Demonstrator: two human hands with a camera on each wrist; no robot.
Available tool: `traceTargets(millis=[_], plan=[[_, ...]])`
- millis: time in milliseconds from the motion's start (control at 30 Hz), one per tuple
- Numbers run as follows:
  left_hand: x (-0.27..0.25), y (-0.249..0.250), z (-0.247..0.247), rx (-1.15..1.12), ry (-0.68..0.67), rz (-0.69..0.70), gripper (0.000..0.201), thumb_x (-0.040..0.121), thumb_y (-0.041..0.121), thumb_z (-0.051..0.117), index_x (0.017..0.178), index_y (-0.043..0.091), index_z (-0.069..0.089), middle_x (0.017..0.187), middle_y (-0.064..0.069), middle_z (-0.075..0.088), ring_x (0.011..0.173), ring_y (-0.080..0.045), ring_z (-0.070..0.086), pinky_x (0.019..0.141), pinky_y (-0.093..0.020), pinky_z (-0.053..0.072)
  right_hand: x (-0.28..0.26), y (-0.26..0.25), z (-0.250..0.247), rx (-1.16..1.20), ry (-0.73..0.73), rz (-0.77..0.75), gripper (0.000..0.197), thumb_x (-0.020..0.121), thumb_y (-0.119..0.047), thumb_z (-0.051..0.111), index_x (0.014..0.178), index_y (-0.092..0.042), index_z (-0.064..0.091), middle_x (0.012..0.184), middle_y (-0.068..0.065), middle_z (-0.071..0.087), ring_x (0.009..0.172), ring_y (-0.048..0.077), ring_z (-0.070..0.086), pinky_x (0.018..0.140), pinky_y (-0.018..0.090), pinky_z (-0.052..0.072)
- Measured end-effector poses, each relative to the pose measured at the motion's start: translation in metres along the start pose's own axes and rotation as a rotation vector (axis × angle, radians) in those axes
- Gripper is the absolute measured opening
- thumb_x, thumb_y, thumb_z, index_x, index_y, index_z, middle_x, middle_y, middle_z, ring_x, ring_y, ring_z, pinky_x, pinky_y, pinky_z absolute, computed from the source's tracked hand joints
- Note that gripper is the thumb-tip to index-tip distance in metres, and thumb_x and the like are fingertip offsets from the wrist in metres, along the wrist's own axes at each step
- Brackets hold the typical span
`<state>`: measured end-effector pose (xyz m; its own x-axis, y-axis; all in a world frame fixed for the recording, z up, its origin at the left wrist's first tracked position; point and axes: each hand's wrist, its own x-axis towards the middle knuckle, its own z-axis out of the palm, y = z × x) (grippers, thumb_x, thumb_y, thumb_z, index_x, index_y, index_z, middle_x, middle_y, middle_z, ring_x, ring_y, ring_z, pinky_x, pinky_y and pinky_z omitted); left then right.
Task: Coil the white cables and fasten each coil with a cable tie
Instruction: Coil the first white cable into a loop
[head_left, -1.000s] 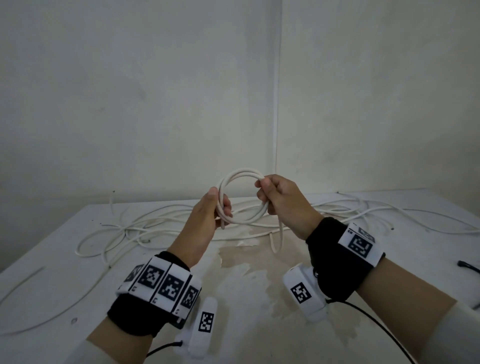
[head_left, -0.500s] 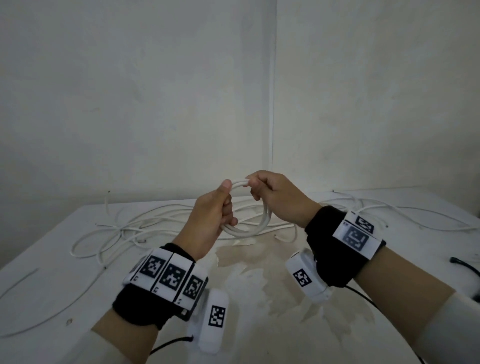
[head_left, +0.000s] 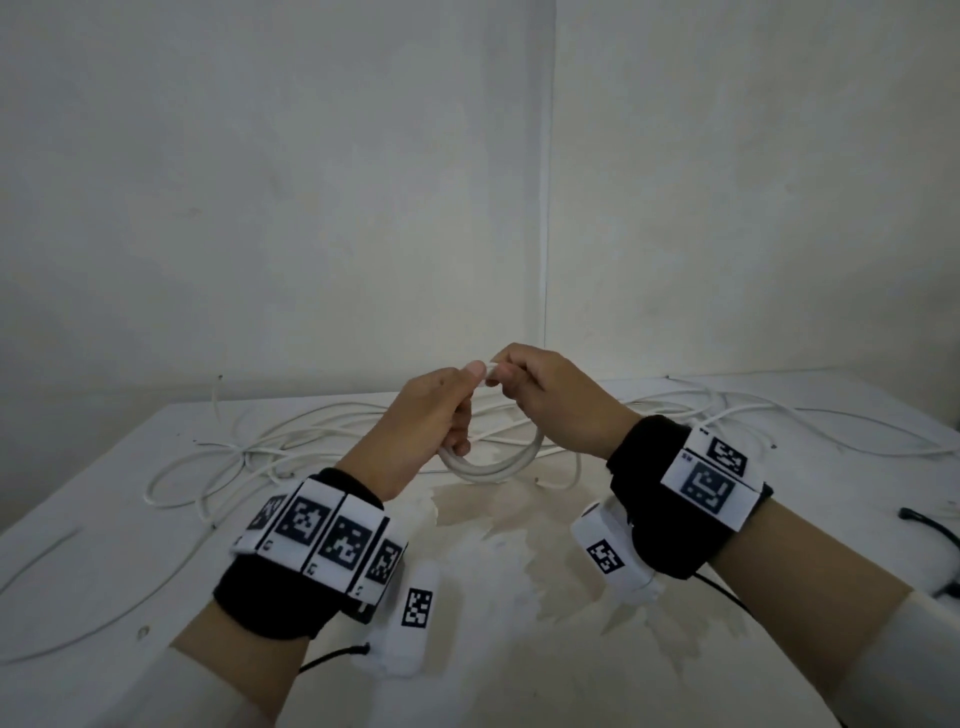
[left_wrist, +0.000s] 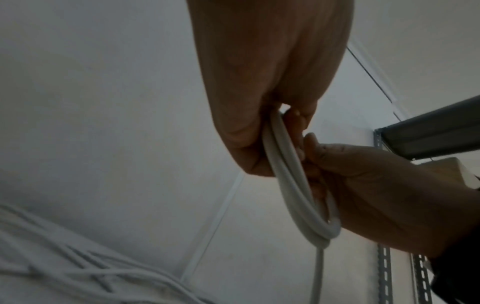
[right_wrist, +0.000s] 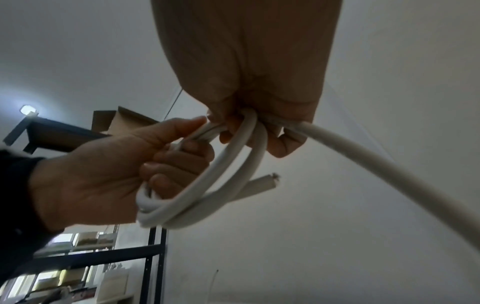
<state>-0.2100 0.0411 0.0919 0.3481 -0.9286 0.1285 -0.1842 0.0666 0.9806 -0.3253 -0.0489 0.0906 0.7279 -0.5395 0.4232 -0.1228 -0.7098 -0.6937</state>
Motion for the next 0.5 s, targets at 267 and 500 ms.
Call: traceTargets(millis=[267,500], plan=[[-0.001,-0.003,0.008,-0.36,0.216,0.096,0.039,0.098,0.025,0.04,0.061,0.017,0.032,0.038,0.01,0.025,0.035,-0.005,0.024,0.043,-0.02,0.034,0.0,0.001,0.005,0.338,0.091,0.089,0.027,0.1,-0.018,0.033,0.084,-0.014,0.054,0.063,0.0,0.043,0.047,0.0,0.046,0.059,0.018,0.041],[-0.002,-0.004,-0.002,0.016,-0.013,-0.006,0.041,0.098,0.034,0.037,0.069,0.01,0.051,0.05,0.002,0.047,0.047,-0.012,0.052,0.063,-0.029,0.047,-0.004,0.003,-0.003,-0.108,-0.002,-0.014,0.023,0.099,-0.019,0.037,0.092,-0.008,0.055,0.072,-0.001,0.048,0.063,0.015,0.043,0.059,0.022,0.034]])
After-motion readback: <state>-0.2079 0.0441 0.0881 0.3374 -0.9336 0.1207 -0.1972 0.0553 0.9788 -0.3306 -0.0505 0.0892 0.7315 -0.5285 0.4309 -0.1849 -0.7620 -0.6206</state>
